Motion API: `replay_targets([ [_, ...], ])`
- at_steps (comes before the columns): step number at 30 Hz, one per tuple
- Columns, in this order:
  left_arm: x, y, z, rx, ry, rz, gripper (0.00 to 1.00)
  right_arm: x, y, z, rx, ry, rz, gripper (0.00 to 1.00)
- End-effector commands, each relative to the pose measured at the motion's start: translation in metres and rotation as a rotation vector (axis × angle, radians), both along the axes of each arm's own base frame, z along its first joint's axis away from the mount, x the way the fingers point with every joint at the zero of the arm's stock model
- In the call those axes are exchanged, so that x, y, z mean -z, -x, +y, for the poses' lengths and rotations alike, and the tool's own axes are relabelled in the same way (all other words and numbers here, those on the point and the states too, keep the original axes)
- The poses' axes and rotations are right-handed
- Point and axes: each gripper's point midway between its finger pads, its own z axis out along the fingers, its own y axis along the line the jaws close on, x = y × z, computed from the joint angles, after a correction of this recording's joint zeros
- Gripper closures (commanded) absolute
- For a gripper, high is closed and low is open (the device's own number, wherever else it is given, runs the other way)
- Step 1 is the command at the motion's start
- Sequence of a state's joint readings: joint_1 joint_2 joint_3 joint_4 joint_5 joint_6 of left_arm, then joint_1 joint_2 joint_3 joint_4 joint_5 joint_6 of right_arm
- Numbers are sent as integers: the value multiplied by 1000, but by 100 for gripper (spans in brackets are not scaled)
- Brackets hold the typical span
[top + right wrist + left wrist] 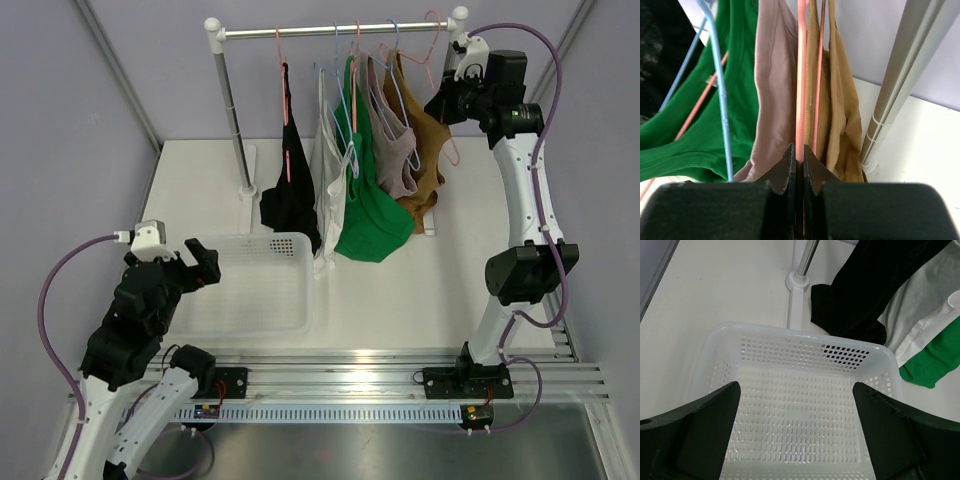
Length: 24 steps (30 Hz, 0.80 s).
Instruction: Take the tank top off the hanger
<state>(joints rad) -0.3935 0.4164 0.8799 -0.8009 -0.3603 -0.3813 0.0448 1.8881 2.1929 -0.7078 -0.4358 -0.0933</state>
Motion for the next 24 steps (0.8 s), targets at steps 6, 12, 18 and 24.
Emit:
replay_targets([
  [6, -7, -9, -7, 26, 2, -24, 1, -120, 46, -10, 63, -39, -286, 100],
  [12, -8, -11, -6, 17, -7, -21, 1, -127, 73, -29, 167, -15, -267, 100],
  [18, -15, -14, -9, 38, -5, -33, 1, -119, 131, -43, 253, -23, -222, 100],
  [24, -36, -11, -23, 108, 44, -76, 1, -140, 204, -47, 285, -91, -282, 100],
])
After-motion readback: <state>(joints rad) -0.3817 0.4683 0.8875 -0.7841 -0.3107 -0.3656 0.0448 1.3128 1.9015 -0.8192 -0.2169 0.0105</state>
